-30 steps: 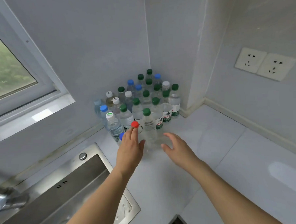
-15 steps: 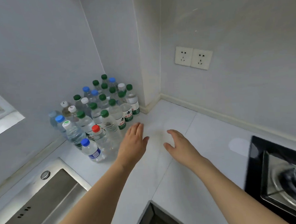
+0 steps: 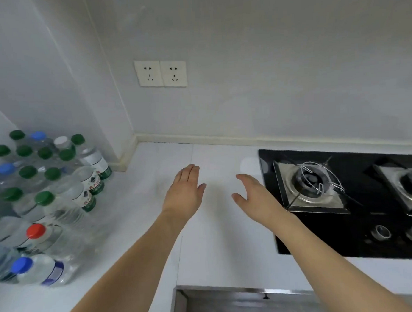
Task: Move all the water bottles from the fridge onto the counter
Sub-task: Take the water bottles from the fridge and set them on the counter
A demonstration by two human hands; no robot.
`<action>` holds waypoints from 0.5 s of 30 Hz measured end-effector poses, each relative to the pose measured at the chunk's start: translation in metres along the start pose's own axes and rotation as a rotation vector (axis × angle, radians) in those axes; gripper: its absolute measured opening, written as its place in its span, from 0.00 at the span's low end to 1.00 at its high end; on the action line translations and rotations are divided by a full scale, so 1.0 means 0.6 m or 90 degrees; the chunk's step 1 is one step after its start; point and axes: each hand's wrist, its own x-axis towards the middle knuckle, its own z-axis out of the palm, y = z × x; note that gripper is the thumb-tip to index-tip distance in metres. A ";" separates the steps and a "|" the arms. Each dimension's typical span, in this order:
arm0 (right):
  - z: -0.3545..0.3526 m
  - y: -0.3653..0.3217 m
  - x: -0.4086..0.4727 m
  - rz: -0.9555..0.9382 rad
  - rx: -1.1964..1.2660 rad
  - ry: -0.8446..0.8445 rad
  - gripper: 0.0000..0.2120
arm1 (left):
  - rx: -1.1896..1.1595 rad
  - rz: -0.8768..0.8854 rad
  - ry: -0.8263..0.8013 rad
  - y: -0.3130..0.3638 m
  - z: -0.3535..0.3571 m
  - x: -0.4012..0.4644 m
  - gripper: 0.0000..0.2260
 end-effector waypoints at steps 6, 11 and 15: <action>-0.068 0.078 -0.078 0.094 0.036 0.100 0.27 | -0.001 0.136 -0.046 0.121 0.042 0.026 0.24; -0.132 0.161 -0.171 0.160 0.067 0.181 0.25 | -0.009 0.232 -0.083 0.258 0.079 0.026 0.24; -0.180 0.236 -0.257 0.200 0.090 0.249 0.21 | -0.032 0.297 -0.103 0.381 0.113 0.010 0.23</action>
